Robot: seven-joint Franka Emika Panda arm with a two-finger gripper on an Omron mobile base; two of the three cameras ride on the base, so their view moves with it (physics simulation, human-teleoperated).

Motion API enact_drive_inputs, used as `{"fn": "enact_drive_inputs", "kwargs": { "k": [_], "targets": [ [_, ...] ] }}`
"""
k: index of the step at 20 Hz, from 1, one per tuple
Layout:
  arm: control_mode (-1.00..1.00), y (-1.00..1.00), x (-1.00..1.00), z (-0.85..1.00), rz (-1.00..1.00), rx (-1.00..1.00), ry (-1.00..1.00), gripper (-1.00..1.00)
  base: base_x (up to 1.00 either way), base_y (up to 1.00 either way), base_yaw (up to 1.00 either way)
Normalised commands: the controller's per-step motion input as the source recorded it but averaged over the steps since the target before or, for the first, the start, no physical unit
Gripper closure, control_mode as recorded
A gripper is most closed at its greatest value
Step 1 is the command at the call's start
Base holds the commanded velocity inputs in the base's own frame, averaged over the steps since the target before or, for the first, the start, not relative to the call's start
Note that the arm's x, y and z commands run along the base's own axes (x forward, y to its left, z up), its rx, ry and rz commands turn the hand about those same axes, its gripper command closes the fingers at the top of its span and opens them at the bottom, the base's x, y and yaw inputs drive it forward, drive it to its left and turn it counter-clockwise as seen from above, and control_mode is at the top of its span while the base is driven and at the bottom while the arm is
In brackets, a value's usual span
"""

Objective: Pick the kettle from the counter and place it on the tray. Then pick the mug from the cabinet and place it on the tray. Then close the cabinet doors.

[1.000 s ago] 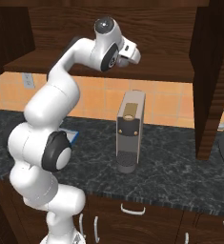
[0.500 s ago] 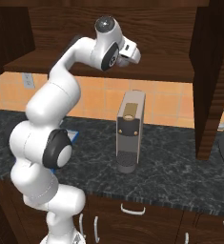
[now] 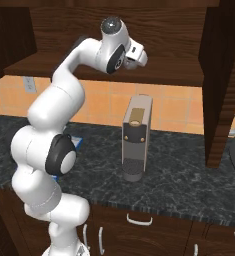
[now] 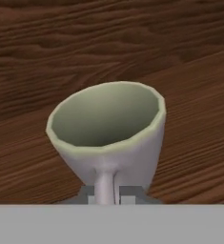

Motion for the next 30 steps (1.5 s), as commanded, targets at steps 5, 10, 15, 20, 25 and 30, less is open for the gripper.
{"fn": "enact_drive_inputs", "kwargs": {
  "k": [5,10,15,20,25,30],
  "targets": [
    [-1.0,0.0,-0.61,0.0,0.11,0.0,-0.13,1.0,0.0,0.0,0.0],
    [-1.0,0.0,-1.0,0.0,0.32,-0.01,-0.11,1.0,0.0,0.0,0.0],
    [-1.0,0.0,-1.0,0.0,0.57,-0.08,-0.01,1.0,0.0,0.0,0.0],
    [-1.0,0.22,-1.0,-0.09,0.67,-0.12,0.0,1.0,0.0,0.0,0.0],
    [-1.0,0.81,-0.84,-0.82,0.55,-0.07,0.0,1.0,0.0,0.0,0.0],
    [-1.0,1.0,-0.41,-1.0,0.51,-0.02,-0.02,1.0,0.0,0.0,0.0]
  ]
}}
